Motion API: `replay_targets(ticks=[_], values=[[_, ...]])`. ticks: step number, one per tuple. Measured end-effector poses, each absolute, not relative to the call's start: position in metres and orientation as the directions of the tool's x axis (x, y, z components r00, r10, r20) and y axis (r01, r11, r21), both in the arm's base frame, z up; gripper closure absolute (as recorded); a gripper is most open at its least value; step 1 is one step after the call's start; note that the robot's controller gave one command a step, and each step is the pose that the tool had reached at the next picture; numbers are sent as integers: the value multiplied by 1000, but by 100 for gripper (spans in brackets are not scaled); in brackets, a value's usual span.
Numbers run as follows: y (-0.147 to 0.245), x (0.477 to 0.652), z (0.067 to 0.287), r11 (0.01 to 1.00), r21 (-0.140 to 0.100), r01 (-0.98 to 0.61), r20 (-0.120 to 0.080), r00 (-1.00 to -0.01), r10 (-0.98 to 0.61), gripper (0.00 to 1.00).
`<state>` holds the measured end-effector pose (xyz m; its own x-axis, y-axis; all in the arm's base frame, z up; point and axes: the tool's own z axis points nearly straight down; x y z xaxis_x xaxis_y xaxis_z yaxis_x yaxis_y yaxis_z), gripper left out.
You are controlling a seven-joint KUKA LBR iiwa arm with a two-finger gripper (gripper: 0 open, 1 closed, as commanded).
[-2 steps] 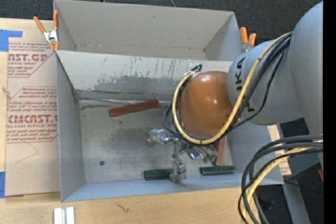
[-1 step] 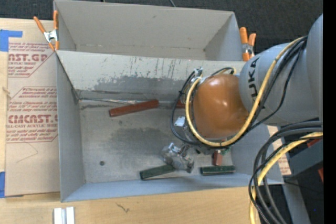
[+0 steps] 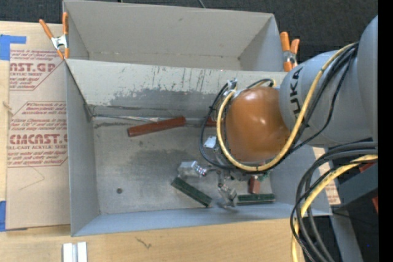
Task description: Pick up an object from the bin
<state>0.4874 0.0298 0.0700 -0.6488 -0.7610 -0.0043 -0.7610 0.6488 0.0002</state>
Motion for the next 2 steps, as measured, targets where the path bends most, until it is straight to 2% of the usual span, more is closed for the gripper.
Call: replay_targets(ticks=[2], values=[[44, 487, 72, 686, -2, -727, -4, -686, -727, 0]])
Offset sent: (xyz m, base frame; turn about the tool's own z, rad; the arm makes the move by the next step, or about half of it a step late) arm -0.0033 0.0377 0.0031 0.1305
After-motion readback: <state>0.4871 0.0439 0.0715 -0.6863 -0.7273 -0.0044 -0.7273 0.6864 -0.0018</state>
